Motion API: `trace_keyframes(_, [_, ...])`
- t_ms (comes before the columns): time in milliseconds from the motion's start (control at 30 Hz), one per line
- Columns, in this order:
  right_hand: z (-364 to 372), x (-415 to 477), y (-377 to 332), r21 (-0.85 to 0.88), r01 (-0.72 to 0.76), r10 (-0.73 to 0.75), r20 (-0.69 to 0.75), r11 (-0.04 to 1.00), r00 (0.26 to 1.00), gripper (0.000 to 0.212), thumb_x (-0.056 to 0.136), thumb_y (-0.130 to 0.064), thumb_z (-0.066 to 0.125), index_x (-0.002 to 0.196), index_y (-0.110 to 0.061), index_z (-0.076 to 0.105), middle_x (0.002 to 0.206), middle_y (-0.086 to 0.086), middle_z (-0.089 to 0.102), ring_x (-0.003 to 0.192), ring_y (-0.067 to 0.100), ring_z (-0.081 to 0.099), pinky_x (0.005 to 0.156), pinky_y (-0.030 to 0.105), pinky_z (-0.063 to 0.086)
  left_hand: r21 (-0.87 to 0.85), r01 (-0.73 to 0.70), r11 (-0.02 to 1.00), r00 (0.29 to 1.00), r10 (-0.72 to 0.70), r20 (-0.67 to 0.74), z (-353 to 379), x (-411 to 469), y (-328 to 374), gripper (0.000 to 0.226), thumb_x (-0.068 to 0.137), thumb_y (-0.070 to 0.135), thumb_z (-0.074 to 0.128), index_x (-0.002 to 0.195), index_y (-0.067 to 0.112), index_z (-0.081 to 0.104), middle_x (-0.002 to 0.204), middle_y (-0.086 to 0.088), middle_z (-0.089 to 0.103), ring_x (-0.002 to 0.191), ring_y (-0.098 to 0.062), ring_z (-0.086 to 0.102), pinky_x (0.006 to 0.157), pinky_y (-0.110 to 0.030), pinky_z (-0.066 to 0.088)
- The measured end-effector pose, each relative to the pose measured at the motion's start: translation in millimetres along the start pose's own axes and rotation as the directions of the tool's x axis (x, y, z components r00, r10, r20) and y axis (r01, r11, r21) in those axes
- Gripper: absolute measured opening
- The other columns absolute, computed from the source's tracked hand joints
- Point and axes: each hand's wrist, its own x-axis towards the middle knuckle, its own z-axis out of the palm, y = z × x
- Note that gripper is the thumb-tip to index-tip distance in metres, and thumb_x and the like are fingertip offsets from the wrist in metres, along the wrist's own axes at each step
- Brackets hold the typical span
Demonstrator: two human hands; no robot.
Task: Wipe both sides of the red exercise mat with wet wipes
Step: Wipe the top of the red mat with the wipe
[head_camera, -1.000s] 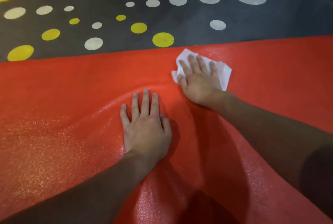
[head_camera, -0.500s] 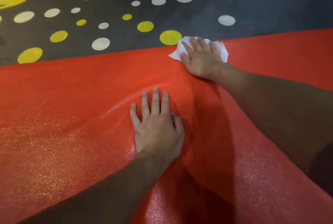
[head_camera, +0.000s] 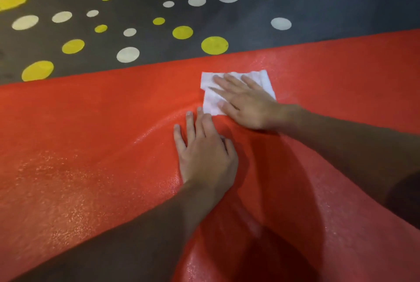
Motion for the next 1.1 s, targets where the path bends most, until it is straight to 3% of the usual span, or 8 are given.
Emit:
trace_keyframes(133, [-8,-6,5,0.002,-0.413,0.413,0.033,0.911,0.91,0.056,0.104,-0.045,0.013,0.157,-0.033,0.0,0.166,0.001,-0.009,0.152,0.024,-0.009,0.12,0.052,-0.008,0.043,-0.168,0.985,0.983,0.164,0.085,-8,1,-20,0.065,0.089,0.039,0.026,0.148,0.013,0.033,0.163,-0.006,0.02,0.151,-0.023,0.012,0.121,-0.047,0.008])
trace_keyframes(267, [8,-40,-46,0.022,-0.095,0.095,0.009,0.995,0.995,0.057,0.101,-0.048,0.008,0.156,-0.039,0.004,0.166,-0.004,-0.003,0.153,0.019,-0.004,0.121,0.049,-0.005,0.082,-0.326,0.942,0.945,0.322,0.058,-15,6,-52,0.061,0.09,0.036,0.021,0.145,0.016,0.041,0.16,-0.006,0.029,0.149,-0.021,0.023,0.119,-0.042,0.021])
trace_keyframes(433, [5,-42,-53,-0.009,-0.495,0.495,0.039,0.869,0.868,0.055,0.103,-0.044,0.009,0.157,-0.034,-0.003,0.166,-0.001,-0.01,0.152,0.024,-0.011,0.118,0.058,-0.01,0.006,-0.317,0.948,0.947,0.316,0.053,-18,6,-50,0.066,0.081,0.032,0.02,0.139,0.009,0.042,0.158,-0.01,0.03,0.149,-0.02,0.02,0.123,-0.041,0.013])
trace_keyframes(567, [9,-62,-85,0.081,-0.223,0.222,0.026,0.971,0.975,0.067,0.091,-0.052,-0.004,0.156,-0.039,0.003,0.166,-0.005,-0.006,0.152,0.019,-0.007,0.121,0.052,-0.006,-0.052,-0.31,0.949,0.948,0.313,0.059,-20,6,-52,0.064,0.078,0.025,0.02,0.136,0.004,0.039,0.157,-0.013,0.031,0.151,-0.02,0.016,0.123,-0.039,0.009])
trace_keyframes(733, [15,-74,-65,0.057,-0.551,0.552,-0.005,0.832,0.834,0.057,0.101,-0.046,0.009,0.157,-0.035,0.005,0.166,0.0,-0.004,0.152,0.024,-0.007,0.117,0.059,-0.01,-0.075,-0.325,0.943,0.943,0.329,0.046,-16,6,-52,0.05,0.08,0.018,0.029,0.126,0.005,0.044,0.158,-0.015,0.028,0.15,-0.023,0.018,0.123,-0.041,0.01])
trace_keyframes(900, [16,-107,-91,0.1,-0.225,0.226,0.007,0.969,0.974,0.071,0.089,-0.054,-0.001,0.156,-0.036,0.018,0.166,-0.002,0.008,0.153,0.022,0.004,0.121,0.052,-0.002,-0.085,-0.343,0.936,0.937,0.347,0.047,-17,7,-55,0.045,0.086,0.017,0.035,0.129,0.003,0.043,0.158,-0.016,0.028,0.15,-0.024,0.017,0.123,-0.041,0.009])
trace_keyframes(1033, [17,-106,-75,0.041,-0.543,0.544,-0.015,0.839,0.839,0.06,0.099,-0.049,0.006,0.157,-0.035,0.006,0.167,-0.001,0.0,0.153,0.023,-0.003,0.119,0.058,-0.005,-0.076,-0.354,0.932,0.934,0.357,0.018,-17,7,-55,0.053,0.081,0.018,0.028,0.129,0.003,0.044,0.157,-0.016,0.031,0.149,-0.025,0.02,0.123,-0.042,0.012])
trace_keyframes(1100, [24,-102,-107,0.035,-0.505,0.505,-0.004,0.863,0.863,0.06,0.099,-0.047,0.006,0.157,-0.033,0.004,0.166,0.003,-0.003,0.152,0.029,-0.004,0.117,0.062,-0.006,-0.088,-0.354,0.931,0.934,0.357,0.021,-17,7,-56,0.048,0.085,0.015,0.034,0.131,0.005,0.042,0.157,-0.016,0.031,0.15,-0.024,0.019,0.123,-0.042,0.012])
